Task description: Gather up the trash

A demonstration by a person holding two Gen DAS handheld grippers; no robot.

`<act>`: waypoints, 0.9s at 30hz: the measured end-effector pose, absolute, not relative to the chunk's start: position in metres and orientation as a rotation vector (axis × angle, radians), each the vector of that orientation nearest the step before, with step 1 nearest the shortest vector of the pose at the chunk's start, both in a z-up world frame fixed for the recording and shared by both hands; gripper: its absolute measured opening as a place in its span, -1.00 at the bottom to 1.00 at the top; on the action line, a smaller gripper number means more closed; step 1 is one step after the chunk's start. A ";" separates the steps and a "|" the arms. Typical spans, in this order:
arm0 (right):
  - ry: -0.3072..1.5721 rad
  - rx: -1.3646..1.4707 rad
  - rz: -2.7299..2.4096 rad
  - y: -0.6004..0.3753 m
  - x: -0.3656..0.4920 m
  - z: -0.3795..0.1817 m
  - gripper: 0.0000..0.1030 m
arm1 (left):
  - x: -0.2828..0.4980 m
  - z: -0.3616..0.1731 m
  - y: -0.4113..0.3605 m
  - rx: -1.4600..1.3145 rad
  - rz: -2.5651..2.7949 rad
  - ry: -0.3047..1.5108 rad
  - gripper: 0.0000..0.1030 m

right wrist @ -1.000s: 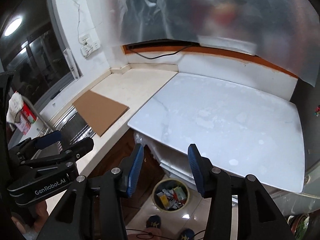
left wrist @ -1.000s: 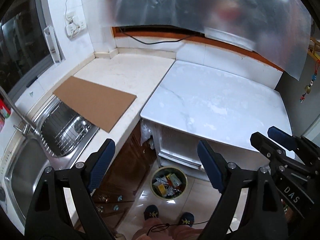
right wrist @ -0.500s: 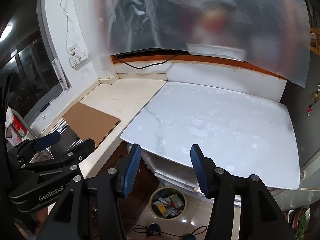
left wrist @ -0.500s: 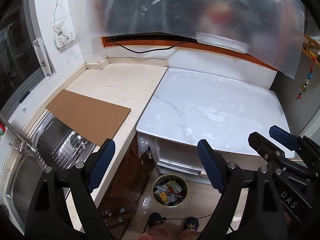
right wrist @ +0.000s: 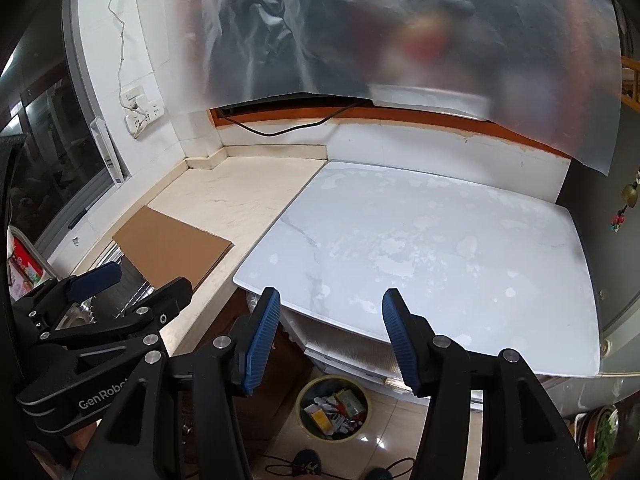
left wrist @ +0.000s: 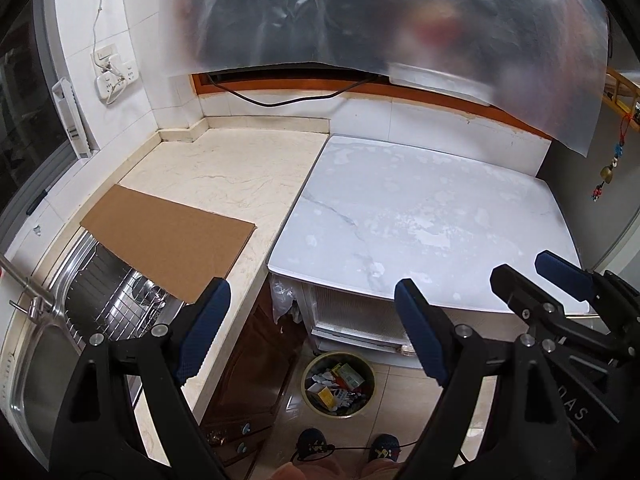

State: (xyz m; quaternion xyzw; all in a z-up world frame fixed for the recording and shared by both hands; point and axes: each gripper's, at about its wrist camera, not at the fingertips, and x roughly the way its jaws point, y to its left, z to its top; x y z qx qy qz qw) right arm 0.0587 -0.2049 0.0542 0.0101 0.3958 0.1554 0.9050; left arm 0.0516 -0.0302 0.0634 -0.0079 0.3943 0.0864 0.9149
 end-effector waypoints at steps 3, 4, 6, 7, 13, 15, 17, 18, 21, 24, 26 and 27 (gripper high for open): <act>0.813 0.022 0.314 -0.201 0.061 0.055 0.05 | 0.053 0.063 -0.028 -0.016 0.173 0.806 0.59; 0.810 0.022 0.312 -0.200 0.062 0.054 0.05 | 0.053 0.063 -0.026 -0.015 0.172 0.805 0.59; 0.806 0.023 0.308 -0.197 0.062 0.054 0.05 | 0.052 0.062 -0.025 -0.014 0.170 0.802 0.59; 0.804 0.022 0.305 -0.197 0.062 0.053 0.05 | 0.053 0.061 -0.024 -0.015 0.169 0.802 0.59; 0.798 0.019 0.297 -0.193 0.063 0.051 0.05 | 0.055 0.060 -0.022 -0.013 0.161 0.801 0.59; 0.797 0.019 0.294 -0.194 0.062 0.052 0.05 | 0.055 0.061 -0.021 -0.011 0.157 0.800 0.59; 0.795 0.021 0.289 -0.193 0.063 0.051 0.05 | 0.055 0.061 -0.021 -0.011 0.154 0.799 0.59; 0.794 0.021 0.288 -0.192 0.063 0.052 0.05 | 0.056 0.061 -0.020 -0.011 0.153 0.799 0.59; 0.792 0.020 0.282 -0.191 0.061 0.051 0.05 | 0.055 0.060 -0.020 -0.012 0.151 0.801 0.59; 0.793 0.019 0.282 -0.191 0.061 0.051 0.05 | 0.056 0.060 -0.019 -0.010 0.147 0.802 0.59; 0.794 0.020 0.277 -0.191 0.061 0.051 0.05 | 0.056 0.059 -0.019 -0.009 0.143 0.804 0.59; 0.795 0.022 0.275 -0.191 0.060 0.051 0.05 | 0.056 0.060 -0.020 -0.009 0.145 0.803 0.59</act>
